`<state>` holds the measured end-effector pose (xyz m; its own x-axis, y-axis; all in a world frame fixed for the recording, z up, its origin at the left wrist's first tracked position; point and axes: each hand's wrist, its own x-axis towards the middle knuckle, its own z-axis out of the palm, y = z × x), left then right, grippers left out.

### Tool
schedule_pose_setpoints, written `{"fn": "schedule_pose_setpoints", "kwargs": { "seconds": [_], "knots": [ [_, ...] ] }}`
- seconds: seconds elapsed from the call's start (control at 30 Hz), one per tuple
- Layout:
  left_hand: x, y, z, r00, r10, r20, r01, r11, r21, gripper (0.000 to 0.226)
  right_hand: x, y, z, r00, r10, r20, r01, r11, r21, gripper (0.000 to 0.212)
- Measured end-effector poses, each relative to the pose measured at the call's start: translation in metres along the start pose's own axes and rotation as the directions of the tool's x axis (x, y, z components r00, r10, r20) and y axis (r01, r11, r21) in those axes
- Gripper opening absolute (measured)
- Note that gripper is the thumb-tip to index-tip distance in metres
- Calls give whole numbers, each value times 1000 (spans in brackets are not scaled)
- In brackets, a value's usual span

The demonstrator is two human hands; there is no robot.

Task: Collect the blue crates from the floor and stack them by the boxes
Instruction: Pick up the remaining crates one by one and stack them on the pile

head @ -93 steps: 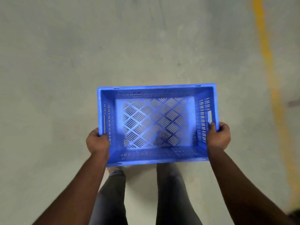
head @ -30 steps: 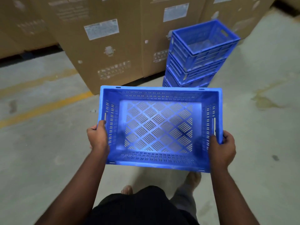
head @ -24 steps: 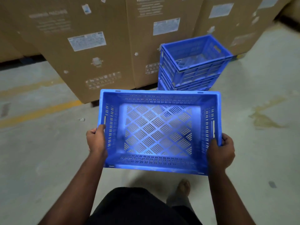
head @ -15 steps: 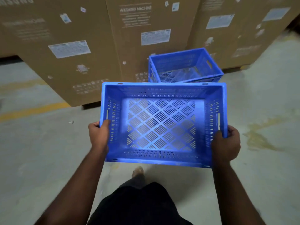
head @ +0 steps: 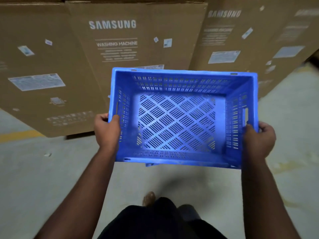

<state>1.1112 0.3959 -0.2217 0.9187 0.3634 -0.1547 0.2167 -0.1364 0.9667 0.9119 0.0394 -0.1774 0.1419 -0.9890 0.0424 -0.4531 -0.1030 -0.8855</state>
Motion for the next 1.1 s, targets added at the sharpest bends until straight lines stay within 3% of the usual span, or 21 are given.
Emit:
{"fn": "schedule_pose_setpoints", "kwargs": {
  "seconds": [0.3,0.47,0.67,0.87,0.93,1.0,1.03,1.1],
  "knots": [
    [42,14,144,991,96,-98,-103,993,-65,22,161,-35,124,987,-88,136,76,993,89,36],
    [52,-2,207,979,10,-202,-19,999,-41,22,228,-31,187,962,-40,272,17,996,85,31],
    [72,-23,236,980,-31,-196,38,999,32,24,270,-39,232,913,-34,406,55,998,-41,31],
    [97,-28,239,995,54,-87,-31,968,249,29,289,-55,264,822,-134,554,245,960,-132,33],
    [107,-25,234,997,60,-51,-42,954,297,30,299,-47,264,739,-181,650,372,913,-169,43],
    [112,-15,229,997,78,16,-79,937,340,34,303,-37,257,664,-101,740,452,843,-290,58],
    [111,-11,226,994,93,58,-108,921,375,37,300,-31,253,662,-61,747,453,826,-335,64],
    [109,-5,222,989,112,102,-146,879,454,44,287,-20,248,724,-80,685,428,831,-355,69]
  ]
}}
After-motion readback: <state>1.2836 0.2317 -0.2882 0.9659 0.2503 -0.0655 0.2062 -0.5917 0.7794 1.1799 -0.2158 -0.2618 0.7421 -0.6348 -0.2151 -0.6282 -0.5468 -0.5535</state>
